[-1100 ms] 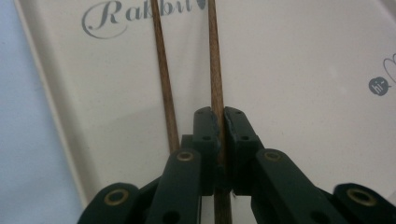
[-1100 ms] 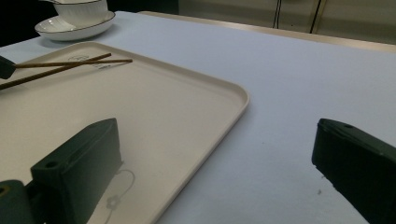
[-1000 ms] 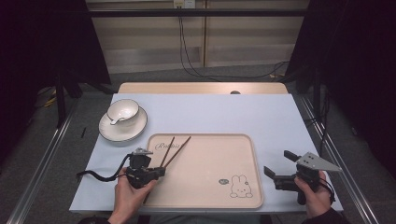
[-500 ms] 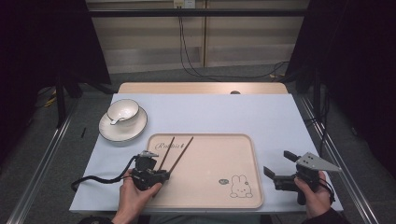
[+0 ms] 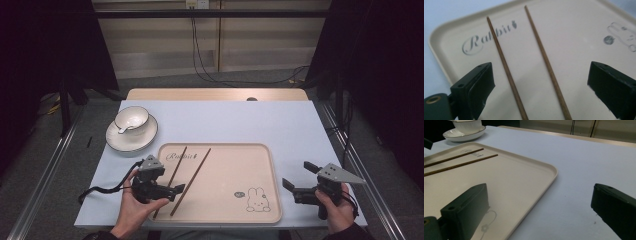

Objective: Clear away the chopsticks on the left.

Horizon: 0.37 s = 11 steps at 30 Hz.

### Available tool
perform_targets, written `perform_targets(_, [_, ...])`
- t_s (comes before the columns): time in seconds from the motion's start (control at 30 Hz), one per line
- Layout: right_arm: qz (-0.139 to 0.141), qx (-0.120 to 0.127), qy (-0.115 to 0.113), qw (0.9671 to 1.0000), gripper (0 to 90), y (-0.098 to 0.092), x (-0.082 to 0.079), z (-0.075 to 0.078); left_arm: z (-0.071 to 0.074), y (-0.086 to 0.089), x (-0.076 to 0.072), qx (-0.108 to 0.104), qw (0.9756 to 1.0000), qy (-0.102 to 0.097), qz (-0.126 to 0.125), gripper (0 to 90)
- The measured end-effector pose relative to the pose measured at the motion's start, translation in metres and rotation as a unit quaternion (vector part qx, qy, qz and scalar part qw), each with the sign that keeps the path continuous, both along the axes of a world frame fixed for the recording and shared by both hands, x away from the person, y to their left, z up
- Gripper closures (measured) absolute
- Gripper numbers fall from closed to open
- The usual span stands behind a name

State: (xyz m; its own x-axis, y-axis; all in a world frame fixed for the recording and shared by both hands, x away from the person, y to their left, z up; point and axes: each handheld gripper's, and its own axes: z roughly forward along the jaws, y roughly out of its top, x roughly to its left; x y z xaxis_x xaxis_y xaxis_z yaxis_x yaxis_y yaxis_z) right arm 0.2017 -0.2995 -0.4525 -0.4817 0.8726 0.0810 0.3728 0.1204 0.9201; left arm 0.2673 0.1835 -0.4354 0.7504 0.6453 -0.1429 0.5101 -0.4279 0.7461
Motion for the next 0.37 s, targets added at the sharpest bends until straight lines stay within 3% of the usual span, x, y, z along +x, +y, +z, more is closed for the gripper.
perform_targets(0.03, [0.0, 0.0, -0.001, 1.0, 1.0, 0.0, 0.0, 0.0, 0.002, 0.003, -0.001, 0.012, 0.9998, -0.008, -0.011, 2.5])
perform_targets(0.07, [-0.001, 0.0, -0.002, 1.0, 1.0, 0.0, 0.0, 0.0, 0.005, 0.008, -0.004, 0.013, 0.9996, -0.025, -0.004, 1.7])
perform_targets(0.1, [-0.002, 0.0, -0.002, 1.0, 1.1, -0.001, 0.0, 0.0, 0.008, 0.015, -0.006, 0.006, 0.9986, -0.052, 0.001, 3.5])
perform_targets(0.13, [-0.002, 0.0, -0.002, 1.0, 1.1, -0.001, 0.0, 0.0, 0.01, 0.021, -0.007, -0.008, 0.9985, -0.054, -0.002, 3.5])
perform_targets(0.2, [-0.003, 0.001, -0.002, 1.0, 1.0, -0.001, 0.0, 0.0, 0.009, 0.038, -0.004, -0.057, 0.9972, -0.048, 0.005, 2.5])
perform_targets(0.27, [-0.004, 0.001, -0.003, 1.0, 1.0, -0.001, 0.0, 0.0, 0.005, 0.056, -0.003, -0.071, 0.9946, -0.069, 0.03, 1.5])
perform_targets(0.3, [-0.004, 0.001, -0.003, 1.0, 1.0, -0.001, 0.0, 0.0, 0.004, 0.062, -0.003, -0.064, 0.9937, -0.08, 0.044, 1.5])
perform_targets(0.33, [-0.005, 0.0, -0.003, 1.0, 1.1, -0.001, 0.001, 0.0, 0.005, 0.066, -0.002, -0.044, 0.993, -0.09, 0.062, 1.6])
perform_targets(0.37, [-0.005, -0.001, -0.004, 1.0, 1.1, -0.001, 0.001, 0.0, 0.006, 0.068, -0.004, -0.037, 0.9906, -0.106, 0.079, 2.4])
